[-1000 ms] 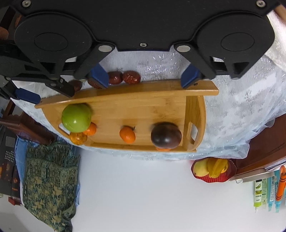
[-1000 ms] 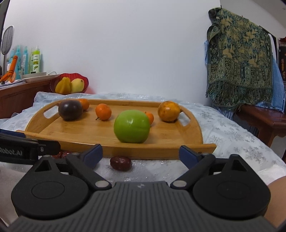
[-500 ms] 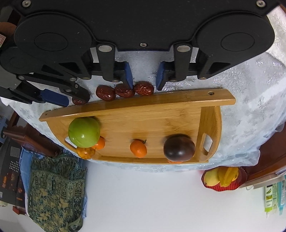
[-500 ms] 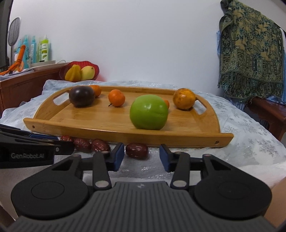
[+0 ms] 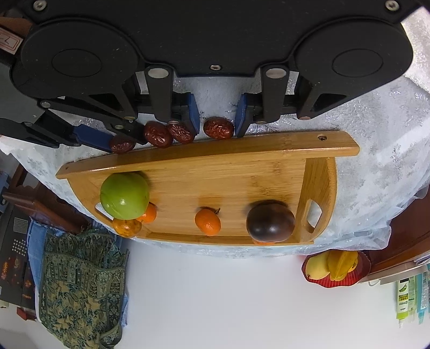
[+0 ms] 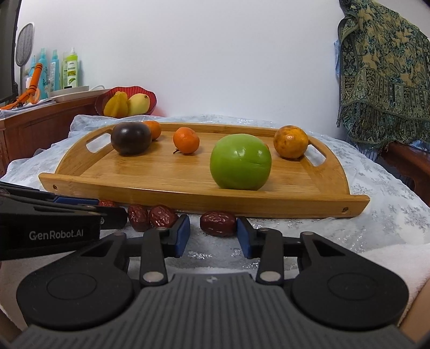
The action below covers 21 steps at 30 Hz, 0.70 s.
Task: Organize fruits
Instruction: 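Close the left gripper on a red date while the right gripper closes on another date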
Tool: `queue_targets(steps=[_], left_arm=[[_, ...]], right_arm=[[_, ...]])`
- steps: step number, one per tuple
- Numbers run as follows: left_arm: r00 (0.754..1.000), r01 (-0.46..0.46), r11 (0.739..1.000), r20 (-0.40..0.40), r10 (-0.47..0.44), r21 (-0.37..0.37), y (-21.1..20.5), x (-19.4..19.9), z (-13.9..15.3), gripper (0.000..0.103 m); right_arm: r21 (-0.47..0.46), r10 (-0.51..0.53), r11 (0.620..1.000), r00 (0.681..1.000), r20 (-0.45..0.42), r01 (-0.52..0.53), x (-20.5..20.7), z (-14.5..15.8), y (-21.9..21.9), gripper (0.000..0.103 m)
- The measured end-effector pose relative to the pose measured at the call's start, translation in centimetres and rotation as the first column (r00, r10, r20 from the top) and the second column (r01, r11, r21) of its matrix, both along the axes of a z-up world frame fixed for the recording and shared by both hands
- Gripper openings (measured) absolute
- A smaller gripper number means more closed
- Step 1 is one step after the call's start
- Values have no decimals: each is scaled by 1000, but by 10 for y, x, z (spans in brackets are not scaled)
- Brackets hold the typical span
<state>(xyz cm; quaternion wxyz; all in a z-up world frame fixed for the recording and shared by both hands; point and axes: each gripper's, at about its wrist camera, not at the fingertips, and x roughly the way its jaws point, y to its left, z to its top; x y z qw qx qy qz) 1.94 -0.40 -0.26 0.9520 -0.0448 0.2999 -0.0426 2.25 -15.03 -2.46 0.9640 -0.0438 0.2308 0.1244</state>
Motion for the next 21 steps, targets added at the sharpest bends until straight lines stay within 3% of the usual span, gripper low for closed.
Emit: queue_targets(steps=[21], left_arm=[[1000,-9,1000,2,9,14,-3,2,-2,24]], right_arm=[[26,-11,1000,1000,8,11,5,-3,1,45]])
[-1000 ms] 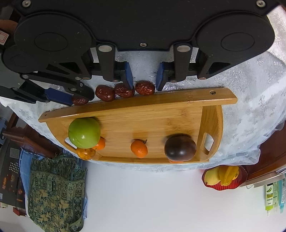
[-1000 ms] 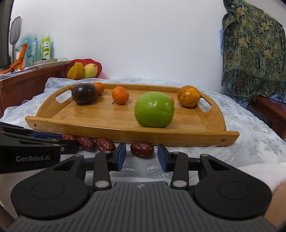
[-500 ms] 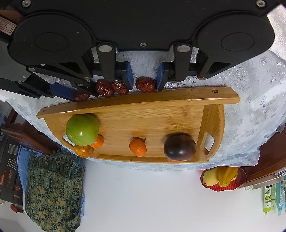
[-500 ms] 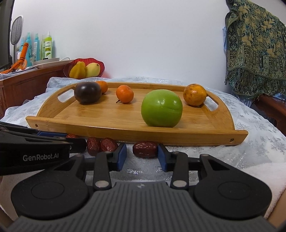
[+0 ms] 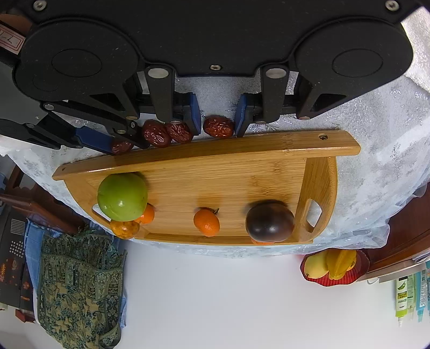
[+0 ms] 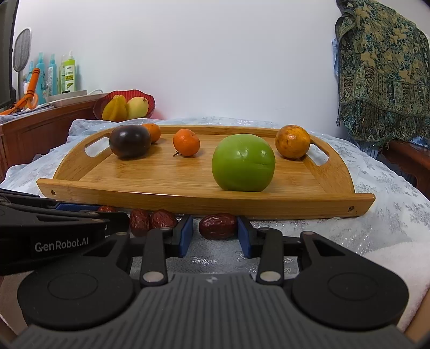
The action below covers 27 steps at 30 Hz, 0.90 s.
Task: Organize fruits
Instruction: 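Close the left gripper on a red date while the right gripper closes on another date, then lift the red date with the left gripper while the right lifts its date toward the tray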
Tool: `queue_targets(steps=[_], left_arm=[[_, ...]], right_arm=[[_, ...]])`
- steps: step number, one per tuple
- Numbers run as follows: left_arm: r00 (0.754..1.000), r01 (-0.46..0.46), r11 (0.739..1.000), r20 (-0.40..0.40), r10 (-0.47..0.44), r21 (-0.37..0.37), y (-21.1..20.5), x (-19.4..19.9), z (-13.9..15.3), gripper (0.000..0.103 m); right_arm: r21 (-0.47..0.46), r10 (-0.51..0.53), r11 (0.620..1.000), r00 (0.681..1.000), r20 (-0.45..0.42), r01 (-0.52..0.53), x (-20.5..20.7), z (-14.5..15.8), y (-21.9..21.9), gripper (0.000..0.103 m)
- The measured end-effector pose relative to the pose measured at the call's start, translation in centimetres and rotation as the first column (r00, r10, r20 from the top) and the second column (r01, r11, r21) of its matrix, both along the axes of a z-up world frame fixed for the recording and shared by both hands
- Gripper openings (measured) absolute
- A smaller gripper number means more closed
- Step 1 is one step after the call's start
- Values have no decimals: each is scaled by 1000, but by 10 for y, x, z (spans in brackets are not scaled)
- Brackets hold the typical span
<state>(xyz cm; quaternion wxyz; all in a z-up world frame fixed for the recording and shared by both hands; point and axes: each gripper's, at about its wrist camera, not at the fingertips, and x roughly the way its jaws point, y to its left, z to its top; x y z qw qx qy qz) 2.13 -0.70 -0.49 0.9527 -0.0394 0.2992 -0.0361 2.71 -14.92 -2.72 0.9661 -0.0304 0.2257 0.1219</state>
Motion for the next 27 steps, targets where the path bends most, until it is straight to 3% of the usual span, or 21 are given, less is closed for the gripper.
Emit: queue_targets(steps=[5,16,22,27], left_arm=[[1000,-11,1000,19,11,-12,0,-3,3,23],[993,-10,1000,114,9,3,-4,-18,20,23],[990,-26,999,140,21,35,-2,-1,37,23],[989,-47,999,139,43,20,11,21,51,23]], right_arm=[[25,-7,1000,1000,12,7,-4,1,0,35],[68,19,997,996,84,-25,-21,19,-8,35],[34,76,996,982,175,-83,-21,44,-9,35],[58,39,997,978,206,-52,-4,61,-20,35]])
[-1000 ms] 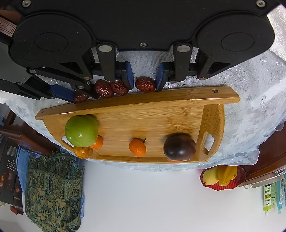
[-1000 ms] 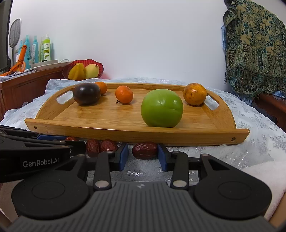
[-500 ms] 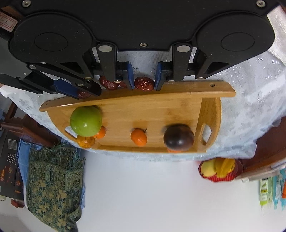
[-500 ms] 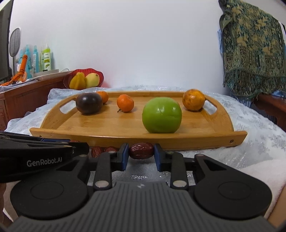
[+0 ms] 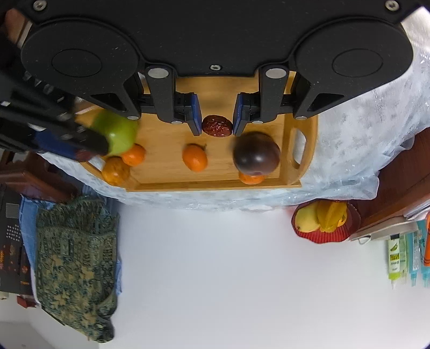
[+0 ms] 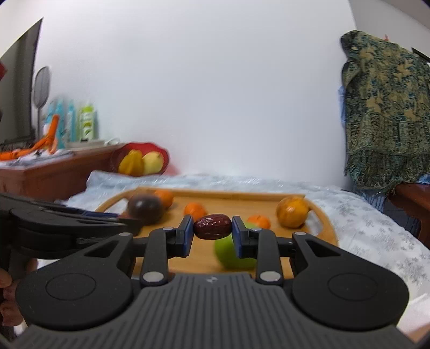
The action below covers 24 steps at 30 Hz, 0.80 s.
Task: Organize fruits
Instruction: 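Lift the red date with the left gripper while the right lifts its date toward the tray, then carry the date with the left gripper while the right carries its date across the tray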
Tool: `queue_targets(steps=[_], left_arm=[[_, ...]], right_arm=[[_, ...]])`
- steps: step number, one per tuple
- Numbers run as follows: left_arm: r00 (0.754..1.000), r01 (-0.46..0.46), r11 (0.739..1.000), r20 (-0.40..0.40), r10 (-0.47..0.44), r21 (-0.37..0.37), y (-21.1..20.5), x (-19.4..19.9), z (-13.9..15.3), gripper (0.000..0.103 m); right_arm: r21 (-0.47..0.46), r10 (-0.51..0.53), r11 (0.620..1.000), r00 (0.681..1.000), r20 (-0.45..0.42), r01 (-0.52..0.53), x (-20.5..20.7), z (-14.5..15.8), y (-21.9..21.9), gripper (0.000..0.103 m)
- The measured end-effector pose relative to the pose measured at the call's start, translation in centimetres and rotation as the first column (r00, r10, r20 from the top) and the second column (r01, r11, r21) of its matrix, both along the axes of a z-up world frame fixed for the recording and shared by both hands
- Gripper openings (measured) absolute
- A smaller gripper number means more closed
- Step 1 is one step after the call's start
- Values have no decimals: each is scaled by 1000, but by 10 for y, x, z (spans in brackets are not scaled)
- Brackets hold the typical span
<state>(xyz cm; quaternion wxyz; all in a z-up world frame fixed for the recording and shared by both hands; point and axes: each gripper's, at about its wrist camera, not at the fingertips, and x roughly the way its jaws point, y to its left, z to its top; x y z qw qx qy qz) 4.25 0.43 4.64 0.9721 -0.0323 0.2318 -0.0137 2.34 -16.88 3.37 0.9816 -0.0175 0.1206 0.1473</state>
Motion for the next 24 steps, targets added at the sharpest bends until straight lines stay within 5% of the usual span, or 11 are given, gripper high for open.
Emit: queue_targets(steps=[10,16,24], left_arm=[[996,-33,999,-88,29,-42,31,56,2,23],[989,-33,999,-144,30,-20,28,60,-16,23],[987,-43,999,-157,42,0,25,69,-23,23]], right_arm=[[-49,-82,996,995,-63,79,71,22,-39,35],[-10,-114,993,964,-241,115,104,0,-51,35],[-27,-136,991,950,-280,134,115,-9,-46,35]])
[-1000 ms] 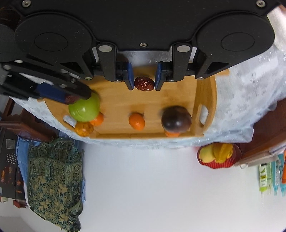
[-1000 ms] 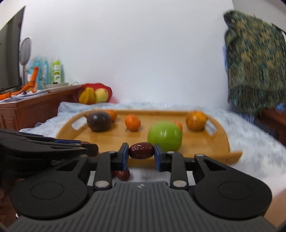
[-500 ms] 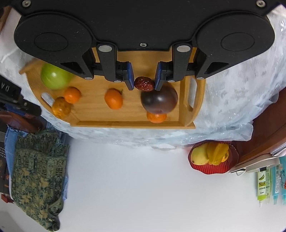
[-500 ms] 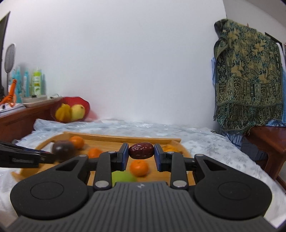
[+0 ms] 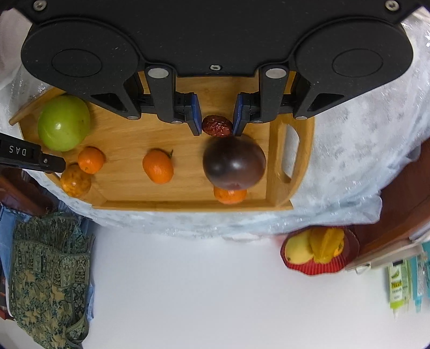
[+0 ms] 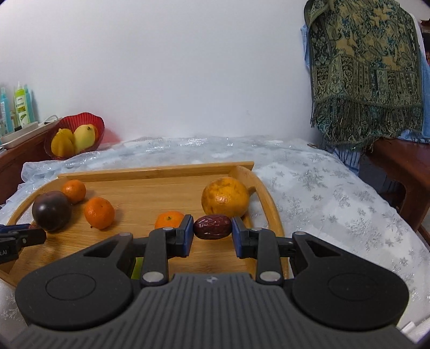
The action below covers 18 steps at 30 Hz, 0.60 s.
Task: Organize fruits
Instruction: 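Carry the date with the left gripper while the right carries its date across the tray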
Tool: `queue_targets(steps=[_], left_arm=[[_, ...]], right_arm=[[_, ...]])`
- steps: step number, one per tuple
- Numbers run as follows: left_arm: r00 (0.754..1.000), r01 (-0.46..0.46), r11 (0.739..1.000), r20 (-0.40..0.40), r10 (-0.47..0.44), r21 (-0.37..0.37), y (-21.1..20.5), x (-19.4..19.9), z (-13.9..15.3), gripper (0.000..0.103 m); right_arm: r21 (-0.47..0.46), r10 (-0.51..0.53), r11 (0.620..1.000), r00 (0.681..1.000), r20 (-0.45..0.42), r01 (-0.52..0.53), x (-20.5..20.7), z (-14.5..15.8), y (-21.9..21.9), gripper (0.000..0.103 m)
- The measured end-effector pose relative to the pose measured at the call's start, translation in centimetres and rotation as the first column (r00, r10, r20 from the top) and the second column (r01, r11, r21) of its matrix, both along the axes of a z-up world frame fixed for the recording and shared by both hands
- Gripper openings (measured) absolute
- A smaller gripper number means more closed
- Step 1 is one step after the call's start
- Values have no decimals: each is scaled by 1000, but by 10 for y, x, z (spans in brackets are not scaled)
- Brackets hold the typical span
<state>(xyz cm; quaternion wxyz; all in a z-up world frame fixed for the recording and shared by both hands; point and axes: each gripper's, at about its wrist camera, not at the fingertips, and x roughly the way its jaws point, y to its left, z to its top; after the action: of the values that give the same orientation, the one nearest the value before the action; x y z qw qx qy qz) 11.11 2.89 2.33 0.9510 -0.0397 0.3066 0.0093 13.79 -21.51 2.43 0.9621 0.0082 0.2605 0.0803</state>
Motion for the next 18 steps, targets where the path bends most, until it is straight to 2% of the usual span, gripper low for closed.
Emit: queue_targets(steps=[18], left_arm=[[999,-25,999,-28,24,-23,4,5,-7,23]], right_arm=[[60,-53,997,997,-61,56,13,-6,-10,35]])
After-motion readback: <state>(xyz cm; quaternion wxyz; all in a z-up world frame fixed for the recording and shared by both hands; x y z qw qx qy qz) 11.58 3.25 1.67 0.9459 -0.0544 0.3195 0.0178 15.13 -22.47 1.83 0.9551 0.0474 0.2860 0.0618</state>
